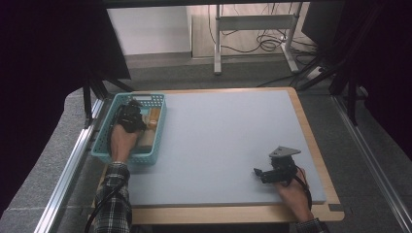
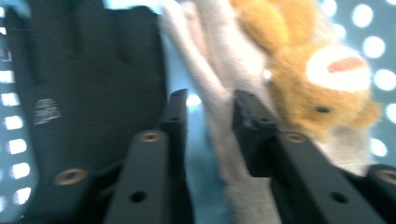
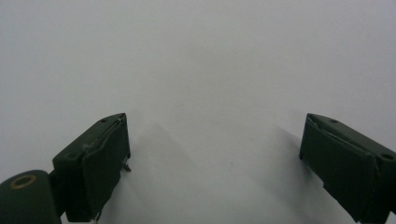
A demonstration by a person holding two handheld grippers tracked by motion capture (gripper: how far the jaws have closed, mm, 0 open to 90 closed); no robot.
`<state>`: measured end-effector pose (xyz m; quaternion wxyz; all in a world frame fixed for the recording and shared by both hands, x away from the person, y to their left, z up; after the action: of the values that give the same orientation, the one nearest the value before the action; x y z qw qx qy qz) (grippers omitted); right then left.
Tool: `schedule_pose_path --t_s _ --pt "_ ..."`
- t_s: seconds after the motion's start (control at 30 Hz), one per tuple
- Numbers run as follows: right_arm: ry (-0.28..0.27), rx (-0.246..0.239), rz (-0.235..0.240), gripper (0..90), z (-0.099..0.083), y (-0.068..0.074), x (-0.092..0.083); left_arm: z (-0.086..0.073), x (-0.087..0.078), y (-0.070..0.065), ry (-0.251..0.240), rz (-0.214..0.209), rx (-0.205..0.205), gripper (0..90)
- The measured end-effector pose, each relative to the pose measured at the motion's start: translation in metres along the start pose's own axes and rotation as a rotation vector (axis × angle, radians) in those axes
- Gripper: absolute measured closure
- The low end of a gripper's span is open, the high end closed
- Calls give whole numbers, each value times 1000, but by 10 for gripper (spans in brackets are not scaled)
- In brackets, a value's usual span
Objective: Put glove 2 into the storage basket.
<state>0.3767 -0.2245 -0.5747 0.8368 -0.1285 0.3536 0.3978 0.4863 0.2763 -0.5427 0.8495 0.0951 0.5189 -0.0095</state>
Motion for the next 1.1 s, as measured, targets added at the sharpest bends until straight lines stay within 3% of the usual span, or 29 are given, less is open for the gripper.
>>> schedule_pose_path --t_s 0.1,0.27,0.43,0.83,0.9,1.1 --pt "0 0 0 80 0 0 0 -1 -4 10 -30 9 -37 536" --pt "0 0 0 80 0 0 0 -3 -6 18 -56 -4 -61 370" --pt "0 0 0 80 0 0 0 -7 -8 24 -86 -46 -79 264" --pt "0 0 0 80 0 0 0 -11 -16 27 -136 -128 -121 110" --pt "0 0 0 80 0 0 0 -11 -20 24 -147 -170 -133 98" --pt "0 0 0 81 0 0 0 -10 -30 21 -171 -192 -116 77"
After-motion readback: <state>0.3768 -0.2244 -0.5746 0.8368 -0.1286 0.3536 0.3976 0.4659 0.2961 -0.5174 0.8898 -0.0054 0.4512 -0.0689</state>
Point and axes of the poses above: each handheld gripper's, and its own axes: x roughly forward along the jaws, z roughly out of its top, y roughly to its left, the point moved 6 cm from there along x, roughly forward along the jaws, and after that the axes turned 10 degrees about z, right-handed, at the moved point
